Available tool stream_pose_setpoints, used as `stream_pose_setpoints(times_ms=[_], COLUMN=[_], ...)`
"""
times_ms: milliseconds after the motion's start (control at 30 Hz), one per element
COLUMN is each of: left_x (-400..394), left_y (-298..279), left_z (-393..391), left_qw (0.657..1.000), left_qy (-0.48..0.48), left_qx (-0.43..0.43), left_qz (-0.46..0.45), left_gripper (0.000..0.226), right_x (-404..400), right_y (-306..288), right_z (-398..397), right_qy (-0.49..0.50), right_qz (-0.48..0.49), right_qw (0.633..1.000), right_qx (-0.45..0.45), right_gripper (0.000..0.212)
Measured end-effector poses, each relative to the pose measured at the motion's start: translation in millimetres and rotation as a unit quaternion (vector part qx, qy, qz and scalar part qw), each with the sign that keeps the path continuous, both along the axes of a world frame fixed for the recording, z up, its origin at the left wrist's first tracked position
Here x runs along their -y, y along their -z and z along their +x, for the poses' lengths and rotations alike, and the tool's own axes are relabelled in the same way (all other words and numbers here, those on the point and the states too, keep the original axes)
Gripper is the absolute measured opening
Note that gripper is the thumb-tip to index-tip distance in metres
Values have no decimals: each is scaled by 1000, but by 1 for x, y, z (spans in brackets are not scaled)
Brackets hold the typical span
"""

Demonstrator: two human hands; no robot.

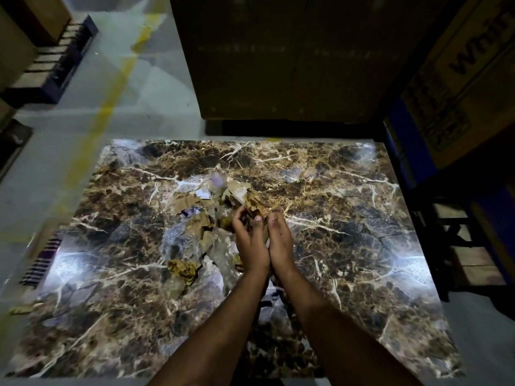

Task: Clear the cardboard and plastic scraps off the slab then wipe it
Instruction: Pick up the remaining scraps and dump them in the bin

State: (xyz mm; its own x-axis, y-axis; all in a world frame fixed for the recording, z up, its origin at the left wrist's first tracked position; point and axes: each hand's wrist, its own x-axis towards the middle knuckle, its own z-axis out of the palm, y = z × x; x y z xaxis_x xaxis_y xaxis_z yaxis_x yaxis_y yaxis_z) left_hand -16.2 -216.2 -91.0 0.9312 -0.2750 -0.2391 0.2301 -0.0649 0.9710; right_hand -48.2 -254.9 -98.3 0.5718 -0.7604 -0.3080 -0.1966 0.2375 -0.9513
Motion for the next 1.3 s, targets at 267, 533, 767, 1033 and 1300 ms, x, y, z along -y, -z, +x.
stream_pose_setpoints(times_ms=[267,533,767,1033,1300], left_x=[11,13,9,9,10], left_y=[-36,-55,-62,-91,-92], left_z=[0,2,6,0,7], left_qw=[999,996,996,956,952], left_qy=[-29,-14,49,27,134], left_qx=[-4,-65,-60,-219,-171], left_qz=[-44,-53,-48,-192,-218], left_gripper=[8,18,14,36,53], right_x=[4,1,1,10,19], right_y=[-17,-39,-69,-89,-88], right_z=[-3,-9,0,0,-3], right_qy=[69,95,114,65,109], right_qz=[-6,105,81,12,16], right_qw=[998,987,988,994,994], right_qx=[-6,-70,65,83,30], right_gripper=[18,32,59,21,30])
